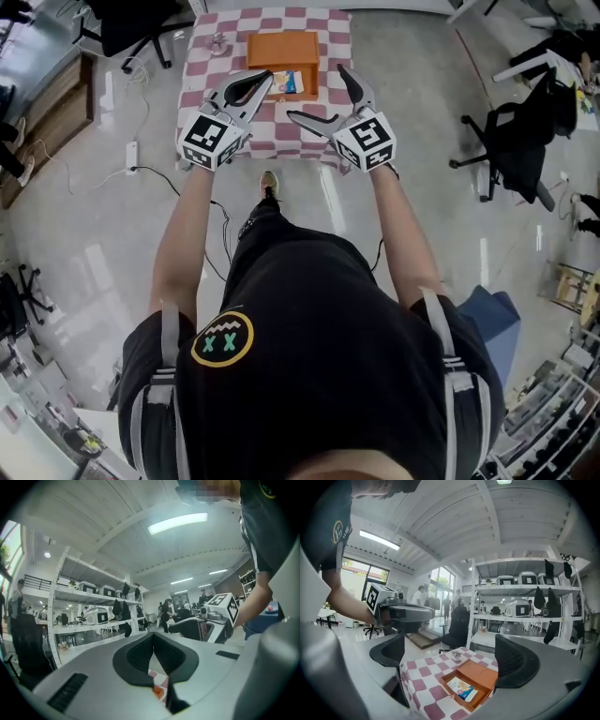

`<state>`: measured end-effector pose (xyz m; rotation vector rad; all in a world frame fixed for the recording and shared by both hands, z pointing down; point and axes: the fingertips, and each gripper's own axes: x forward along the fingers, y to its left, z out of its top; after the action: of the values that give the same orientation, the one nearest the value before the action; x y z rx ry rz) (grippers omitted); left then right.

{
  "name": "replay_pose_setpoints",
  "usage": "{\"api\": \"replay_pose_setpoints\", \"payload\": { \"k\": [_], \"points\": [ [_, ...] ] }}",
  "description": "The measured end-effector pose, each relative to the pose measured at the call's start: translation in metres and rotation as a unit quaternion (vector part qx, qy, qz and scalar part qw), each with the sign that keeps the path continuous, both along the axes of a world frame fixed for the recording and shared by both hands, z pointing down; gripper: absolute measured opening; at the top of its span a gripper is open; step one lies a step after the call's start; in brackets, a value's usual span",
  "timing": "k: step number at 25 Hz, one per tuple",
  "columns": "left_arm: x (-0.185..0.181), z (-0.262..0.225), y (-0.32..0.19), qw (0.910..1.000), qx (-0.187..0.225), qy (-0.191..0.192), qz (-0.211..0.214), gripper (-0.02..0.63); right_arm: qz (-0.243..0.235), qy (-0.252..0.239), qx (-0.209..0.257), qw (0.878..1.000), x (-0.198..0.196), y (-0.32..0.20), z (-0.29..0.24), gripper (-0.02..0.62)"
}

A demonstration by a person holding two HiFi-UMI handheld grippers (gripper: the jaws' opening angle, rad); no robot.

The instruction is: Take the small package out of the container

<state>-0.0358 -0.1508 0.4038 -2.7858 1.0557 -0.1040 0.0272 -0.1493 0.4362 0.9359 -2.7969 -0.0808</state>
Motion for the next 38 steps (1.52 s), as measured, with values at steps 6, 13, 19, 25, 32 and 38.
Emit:
{"api": "replay_pose_setpoints", "payload": {
  "k": [6,13,19,25,32,38],
  "points": [
    [-0.025,0.002,-0.053,0.9999,-0.005,0.009,0.002,0.020,0.005,0.006,-0.002,1.000,-0.021,-0.051,0.002,0.595],
    [-0.037,0.005,-0.102,0.9995,-0.010,0.017,0.022,0.020,0.019,0.013,-0.001,1.000,-0.039,-0.097,0.001,0.595],
    [-0.051,0.007,-0.134,0.9989,-0.017,0.029,0.033,0.020,0.032,0.020,-0.010,0.999,-0.052,-0.128,0.004,0.595],
    [-0.061,0.014,-0.158,0.9983,-0.029,0.030,0.039,0.020,0.041,0.021,-0.025,0.999,-0.062,-0.148,0.015,0.595],
    [-0.056,0.022,-0.179,0.9983,-0.041,0.027,0.033,0.020,0.039,0.019,-0.055,0.998,-0.055,-0.170,0.040,0.595],
    [-0.042,0.028,-0.191,0.9985,-0.047,0.022,0.017,0.020,0.028,0.021,-0.102,0.994,-0.041,-0.188,0.082,0.595]
  ]
}}
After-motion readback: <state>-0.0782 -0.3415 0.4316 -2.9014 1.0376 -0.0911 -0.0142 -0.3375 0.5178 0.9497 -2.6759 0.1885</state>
